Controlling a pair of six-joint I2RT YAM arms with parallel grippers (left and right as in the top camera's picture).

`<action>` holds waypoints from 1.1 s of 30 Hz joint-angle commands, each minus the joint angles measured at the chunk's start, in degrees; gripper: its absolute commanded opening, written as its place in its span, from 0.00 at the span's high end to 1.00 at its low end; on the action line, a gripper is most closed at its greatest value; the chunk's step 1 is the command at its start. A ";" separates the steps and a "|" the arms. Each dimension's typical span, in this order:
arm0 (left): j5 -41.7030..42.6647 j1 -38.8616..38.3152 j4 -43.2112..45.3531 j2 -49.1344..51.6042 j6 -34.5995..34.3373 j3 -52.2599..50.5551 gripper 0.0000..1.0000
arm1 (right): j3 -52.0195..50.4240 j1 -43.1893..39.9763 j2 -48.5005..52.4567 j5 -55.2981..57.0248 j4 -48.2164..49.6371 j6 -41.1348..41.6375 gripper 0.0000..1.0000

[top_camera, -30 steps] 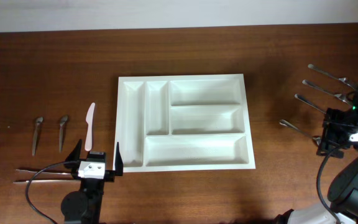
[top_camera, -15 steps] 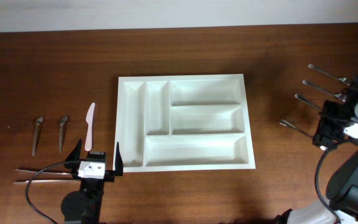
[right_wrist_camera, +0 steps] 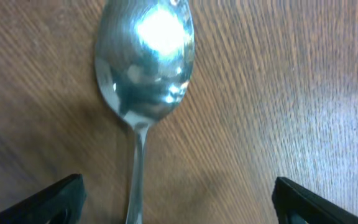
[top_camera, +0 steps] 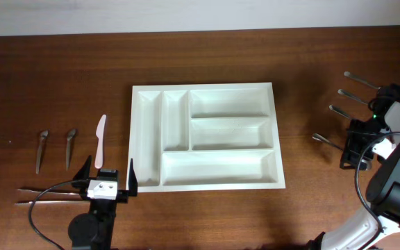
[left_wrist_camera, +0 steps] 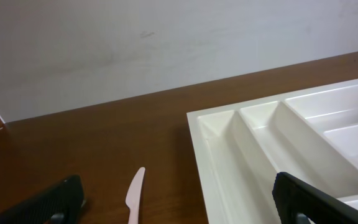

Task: Pack container
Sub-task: 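Lower the right gripper onto a silver spoon and close on it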

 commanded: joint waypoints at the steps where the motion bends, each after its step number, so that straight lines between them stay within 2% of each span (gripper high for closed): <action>1: -0.39 0.33 0.13 -0.39 0.92 -0.48 0.01 | 0.33 0.07 1.40 3.10 0.37 0.70 0.00; 11: -0.39 0.35 0.13 -0.39 0.92 -0.48 0.01 | 0.26 0.52 1.62 5.05 3.04 -1.55 0.00; 33: -0.39 0.33 0.13 -0.39 0.94 -0.48 0.01 | -2.49 5.09 1.62 9.60 6.99 -1.09 0.01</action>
